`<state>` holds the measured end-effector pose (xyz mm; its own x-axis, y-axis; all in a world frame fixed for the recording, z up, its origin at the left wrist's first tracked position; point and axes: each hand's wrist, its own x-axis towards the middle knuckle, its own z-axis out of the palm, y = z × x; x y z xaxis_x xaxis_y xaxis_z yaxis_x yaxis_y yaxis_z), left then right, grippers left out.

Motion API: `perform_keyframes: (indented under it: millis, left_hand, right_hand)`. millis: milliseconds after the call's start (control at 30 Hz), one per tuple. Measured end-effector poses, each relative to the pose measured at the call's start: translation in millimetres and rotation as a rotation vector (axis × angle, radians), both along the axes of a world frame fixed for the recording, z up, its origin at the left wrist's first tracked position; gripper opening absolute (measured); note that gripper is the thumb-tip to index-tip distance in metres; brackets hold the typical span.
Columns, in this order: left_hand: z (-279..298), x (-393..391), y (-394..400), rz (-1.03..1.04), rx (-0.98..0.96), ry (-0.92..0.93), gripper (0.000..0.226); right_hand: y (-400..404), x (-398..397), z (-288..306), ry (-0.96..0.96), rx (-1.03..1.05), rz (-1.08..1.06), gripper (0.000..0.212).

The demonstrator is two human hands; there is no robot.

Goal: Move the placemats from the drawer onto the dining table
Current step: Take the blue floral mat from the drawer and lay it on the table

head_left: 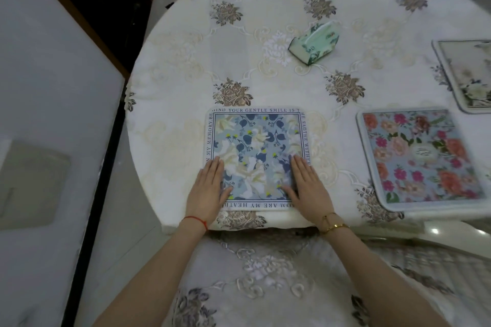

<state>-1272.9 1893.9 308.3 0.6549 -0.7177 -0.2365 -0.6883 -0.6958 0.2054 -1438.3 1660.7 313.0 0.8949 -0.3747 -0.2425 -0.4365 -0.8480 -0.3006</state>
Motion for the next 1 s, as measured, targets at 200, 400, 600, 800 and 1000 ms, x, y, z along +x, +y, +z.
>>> perform_keyframes:
  millis: [200, 400, 600, 800, 1000]
  left_hand:
    - [9, -20, 11, 0.0, -0.018, 0.049, 0.081]
    - [7, -41, 10, 0.047, -0.017, 0.035, 0.069]
    - [16, -36, 33, 0.12, 0.016, 0.062, 0.065]
    - [46, -52, 36, 0.105, -0.174, 0.026, 0.054]
    - [85, -79, 27, 0.009, -0.349, -0.043, 0.038]
  right_hand:
    - [14, -14, 7, 0.077, -0.027, 0.003, 0.09]
    - [17, -22, 4, 0.071, -0.014, 0.016, 0.095]
    - [-1, -47, 11, 0.071, -0.03, -0.011, 0.068]
    - [-1, -73, 39, -0.114, -0.02, -0.087, 0.053]
    - [14, -110, 71, -0.262, -0.034, -0.193, 0.043]
